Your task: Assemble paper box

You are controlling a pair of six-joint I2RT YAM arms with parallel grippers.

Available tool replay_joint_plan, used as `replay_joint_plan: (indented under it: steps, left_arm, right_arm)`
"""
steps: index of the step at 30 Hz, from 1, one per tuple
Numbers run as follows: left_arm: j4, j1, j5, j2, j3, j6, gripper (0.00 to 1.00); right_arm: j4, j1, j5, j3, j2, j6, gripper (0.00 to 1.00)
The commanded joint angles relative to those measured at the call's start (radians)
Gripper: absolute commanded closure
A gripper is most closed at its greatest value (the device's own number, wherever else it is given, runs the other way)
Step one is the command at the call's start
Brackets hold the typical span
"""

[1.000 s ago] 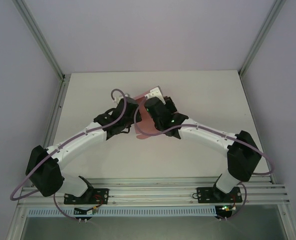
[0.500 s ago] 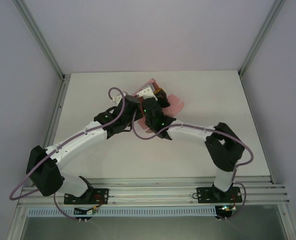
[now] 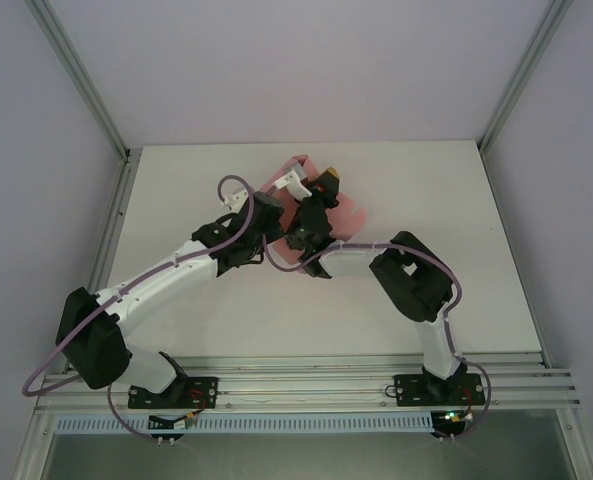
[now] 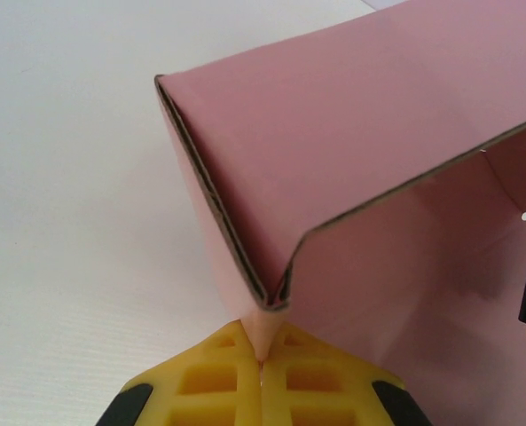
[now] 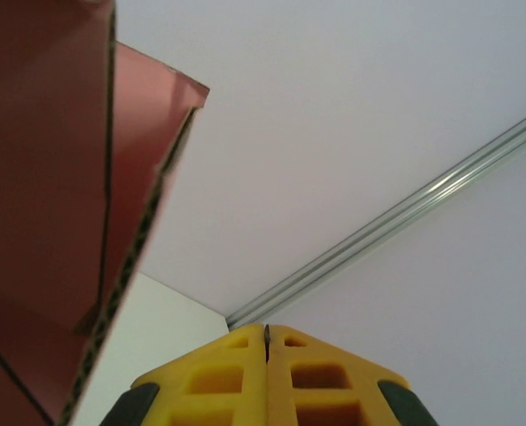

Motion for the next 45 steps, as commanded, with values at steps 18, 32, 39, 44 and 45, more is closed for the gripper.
replay_joint_plan:
  steps: [18, 32, 39, 44, 45]
  left_arm:
    - [0.141, 0.057, 0.125, 0.05, -0.015, 0.088, 1.0]
    - [0.239, 0.1, 0.147, -0.105, -0.15, 0.319, 1.0]
    - [0.381, 0.101, 0.308, -0.248, -0.262, 0.452, 1.0]
    - [0.382, 0.101, 0.359, -0.266, -0.264, 0.465, 1.0]
    - [0.381, 0.1, 0.37, -0.264, -0.264, 0.47, 1.0]
  right_arm:
    - [-1.595, -0.066, -1.154, -0.058, -0.574, 1.565, 0.37]
    - [-1.775, -0.312, -1.416, -0.138, -1.1, 1.496, 0.05]
    - [-1.681, -0.794, -2.082, -0.174, -1.002, 1.45, 0.08]
    - [-1.683, -0.811, -2.439, -0.051, -0.793, 1.276, 0.18]
    - [-1.699, -0.808, -2.461, -0.023, -0.757, 1.257, 0.2]
